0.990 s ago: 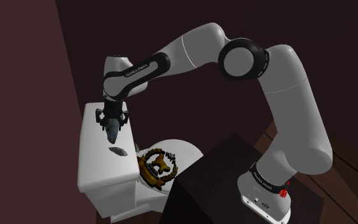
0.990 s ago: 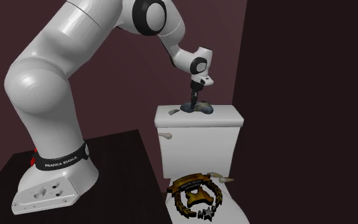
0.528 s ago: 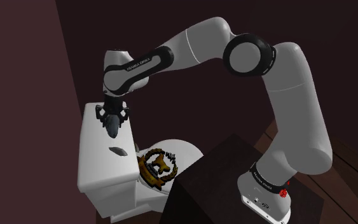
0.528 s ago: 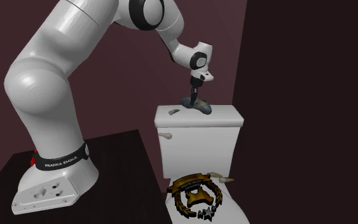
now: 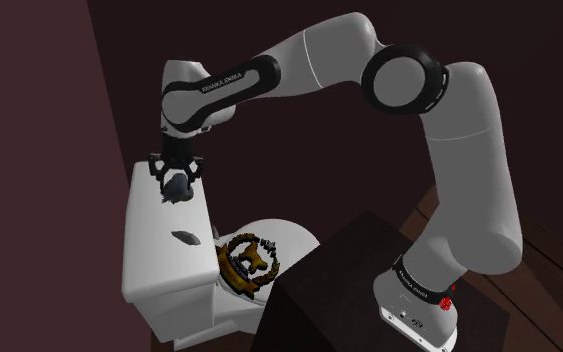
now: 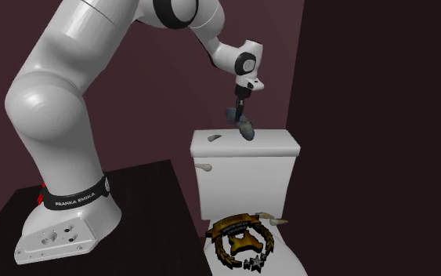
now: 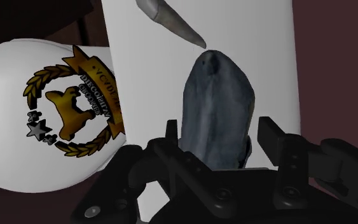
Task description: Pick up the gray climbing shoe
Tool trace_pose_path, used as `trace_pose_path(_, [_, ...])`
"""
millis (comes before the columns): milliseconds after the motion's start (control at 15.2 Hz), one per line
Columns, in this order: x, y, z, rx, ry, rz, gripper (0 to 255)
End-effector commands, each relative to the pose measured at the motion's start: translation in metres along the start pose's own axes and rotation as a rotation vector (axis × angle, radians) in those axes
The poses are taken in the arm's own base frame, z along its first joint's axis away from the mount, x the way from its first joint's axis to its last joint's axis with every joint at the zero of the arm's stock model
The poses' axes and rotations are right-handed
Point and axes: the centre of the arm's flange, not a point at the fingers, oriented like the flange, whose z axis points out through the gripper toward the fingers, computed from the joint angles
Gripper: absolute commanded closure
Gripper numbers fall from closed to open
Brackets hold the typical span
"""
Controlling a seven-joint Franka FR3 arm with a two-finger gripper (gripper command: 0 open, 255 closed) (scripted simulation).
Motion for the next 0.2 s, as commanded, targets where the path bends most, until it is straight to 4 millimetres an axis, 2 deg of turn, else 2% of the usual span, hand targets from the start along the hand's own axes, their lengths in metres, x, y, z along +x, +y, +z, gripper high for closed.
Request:
trace_pose_path(0, [-0.0011,-0.0022,-0.0104,0.0,0.0,0.0,255])
trace_pose_path(132, [-0.0012,-0.0023,-0.0112,0.0,0.0,0.0,255])
